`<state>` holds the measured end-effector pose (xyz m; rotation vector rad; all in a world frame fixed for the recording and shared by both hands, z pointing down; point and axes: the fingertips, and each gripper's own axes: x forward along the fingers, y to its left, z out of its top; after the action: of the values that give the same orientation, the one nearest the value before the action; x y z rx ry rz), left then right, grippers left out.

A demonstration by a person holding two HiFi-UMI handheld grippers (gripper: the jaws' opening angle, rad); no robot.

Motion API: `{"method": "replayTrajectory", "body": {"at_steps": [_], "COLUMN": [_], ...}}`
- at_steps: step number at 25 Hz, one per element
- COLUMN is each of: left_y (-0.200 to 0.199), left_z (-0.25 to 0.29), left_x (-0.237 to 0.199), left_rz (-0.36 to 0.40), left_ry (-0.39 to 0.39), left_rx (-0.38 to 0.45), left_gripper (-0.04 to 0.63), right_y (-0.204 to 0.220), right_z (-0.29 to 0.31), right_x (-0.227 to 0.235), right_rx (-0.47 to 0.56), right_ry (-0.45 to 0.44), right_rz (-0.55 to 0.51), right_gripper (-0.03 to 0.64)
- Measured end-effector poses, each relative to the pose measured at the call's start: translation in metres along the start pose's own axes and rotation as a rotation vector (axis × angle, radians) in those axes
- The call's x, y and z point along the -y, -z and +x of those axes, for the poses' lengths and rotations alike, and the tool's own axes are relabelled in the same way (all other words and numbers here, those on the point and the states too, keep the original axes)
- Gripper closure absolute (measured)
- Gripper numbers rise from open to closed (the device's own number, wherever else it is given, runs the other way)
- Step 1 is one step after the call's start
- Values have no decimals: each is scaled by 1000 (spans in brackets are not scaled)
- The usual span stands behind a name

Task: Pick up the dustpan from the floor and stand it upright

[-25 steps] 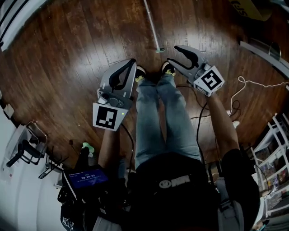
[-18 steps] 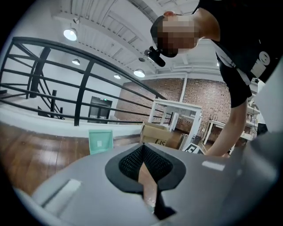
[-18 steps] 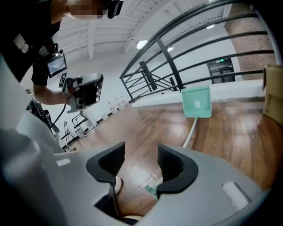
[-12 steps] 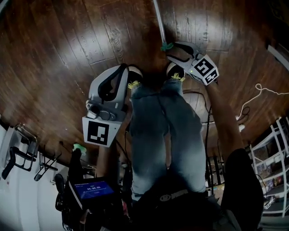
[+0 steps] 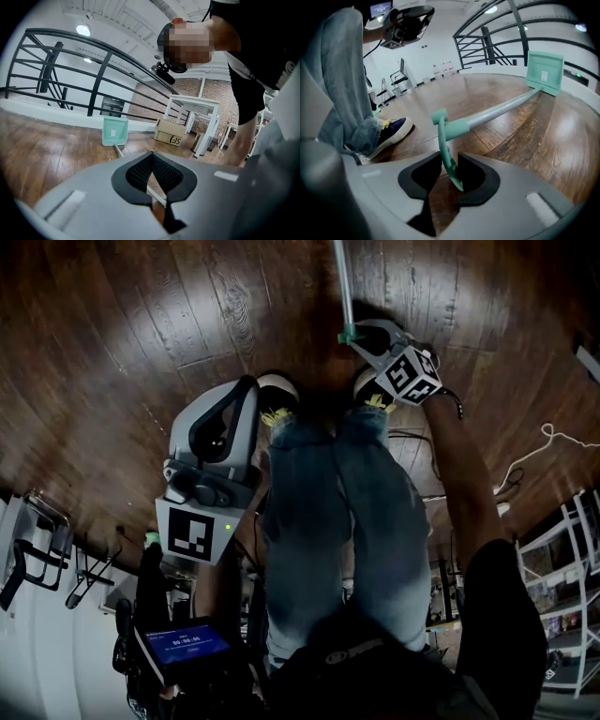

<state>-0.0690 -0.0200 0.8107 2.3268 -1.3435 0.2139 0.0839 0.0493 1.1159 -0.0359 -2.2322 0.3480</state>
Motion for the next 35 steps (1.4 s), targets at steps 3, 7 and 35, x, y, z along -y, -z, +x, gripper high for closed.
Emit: {"method": "replayTrajectory", "body": {"at_steps": [3,7,35], "left_y": [0,-28,-418], "left_z": [0,-21,-99], "left_x": [-7,-14,118], "left_rz": [3,10,236], "left_ry": [4,-5,61], "left_rx": [-1,5,197], "left_gripper": [578,578,578], "right_y": [-8,-54,-351], "right_z": [8,-10,-333], "right_x": [-3,-14,-67], "right_rx": [-5,60,466], "right_ry": [6,1,-235], "right_rz": [-67,-50,548], "right_gripper": [526,531,540]}}
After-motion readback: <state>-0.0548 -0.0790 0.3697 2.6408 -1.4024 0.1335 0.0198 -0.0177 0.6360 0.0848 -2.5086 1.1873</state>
